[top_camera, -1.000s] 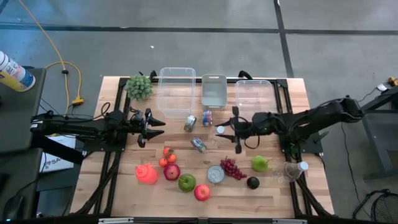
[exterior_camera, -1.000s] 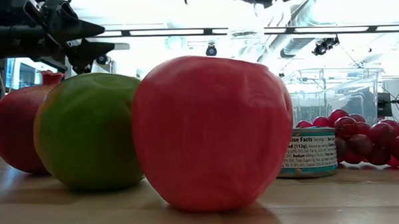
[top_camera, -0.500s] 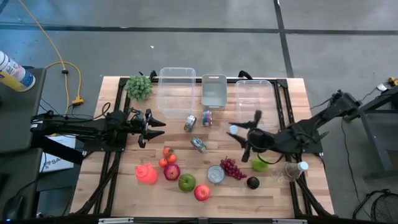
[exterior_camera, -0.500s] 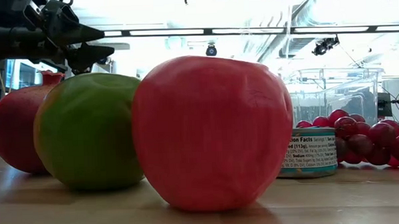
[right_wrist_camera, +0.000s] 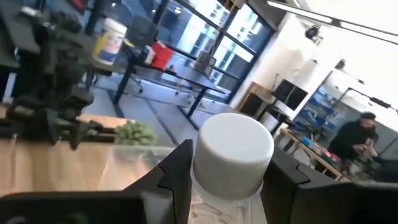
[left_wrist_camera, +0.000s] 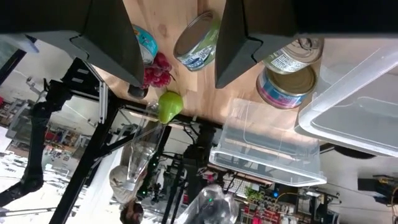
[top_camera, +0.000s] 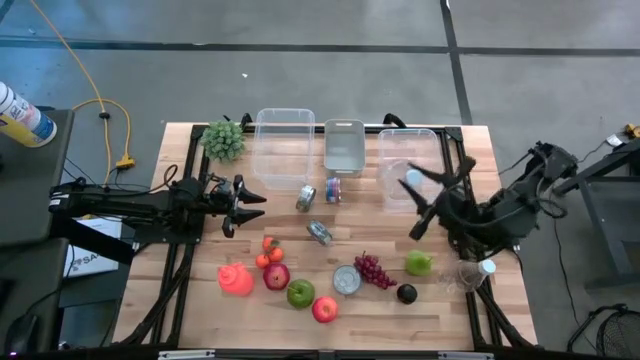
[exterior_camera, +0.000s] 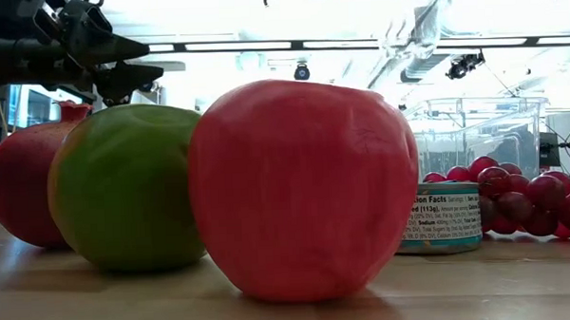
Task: Pick & Place Food Item
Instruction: Put the left transparent water bottle into the right transparent bin
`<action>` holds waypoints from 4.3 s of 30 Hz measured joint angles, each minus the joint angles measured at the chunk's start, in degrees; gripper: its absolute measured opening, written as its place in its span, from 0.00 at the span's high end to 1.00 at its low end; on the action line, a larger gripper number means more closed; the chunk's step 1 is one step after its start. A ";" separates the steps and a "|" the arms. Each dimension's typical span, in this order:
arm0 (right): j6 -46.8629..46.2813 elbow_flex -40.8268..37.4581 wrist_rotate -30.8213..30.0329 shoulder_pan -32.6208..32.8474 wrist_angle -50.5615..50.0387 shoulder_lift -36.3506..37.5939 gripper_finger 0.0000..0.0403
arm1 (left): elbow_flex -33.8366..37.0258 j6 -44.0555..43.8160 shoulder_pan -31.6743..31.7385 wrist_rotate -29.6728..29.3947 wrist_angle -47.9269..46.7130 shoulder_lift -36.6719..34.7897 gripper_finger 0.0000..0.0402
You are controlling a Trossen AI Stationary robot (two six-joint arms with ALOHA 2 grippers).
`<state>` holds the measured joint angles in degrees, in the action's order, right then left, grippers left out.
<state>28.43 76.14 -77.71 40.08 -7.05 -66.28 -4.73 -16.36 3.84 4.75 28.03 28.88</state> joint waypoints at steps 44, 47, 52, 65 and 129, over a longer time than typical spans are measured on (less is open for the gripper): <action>-48.59 0.68 33.09 -62.37 -34.60 -2.84 0.66 | 0.00 -1.66 0.00 -0.09 1.46 -0.02 0.52; -48.29 0.66 33.20 -63.44 -34.60 -4.83 0.67 | 0.00 -1.66 -0.02 -0.09 1.46 -0.02 0.52; -48.16 0.66 32.76 -65.33 -34.42 -7.28 0.69 | 0.00 -1.64 -0.02 -0.09 1.36 -0.02 0.52; -51.33 -4.70 27.80 -65.97 -32.05 -6.61 0.69 | 0.00 -1.61 0.00 -0.09 0.56 0.00 0.52; -43.93 -19.58 36.24 -64.72 -10.70 -3.76 0.57 | 0.00 -1.29 0.00 -0.09 0.24 -0.01 0.52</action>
<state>-15.50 56.55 -41.47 -24.64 -17.76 -70.04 -4.73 -17.65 3.84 4.67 28.27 28.88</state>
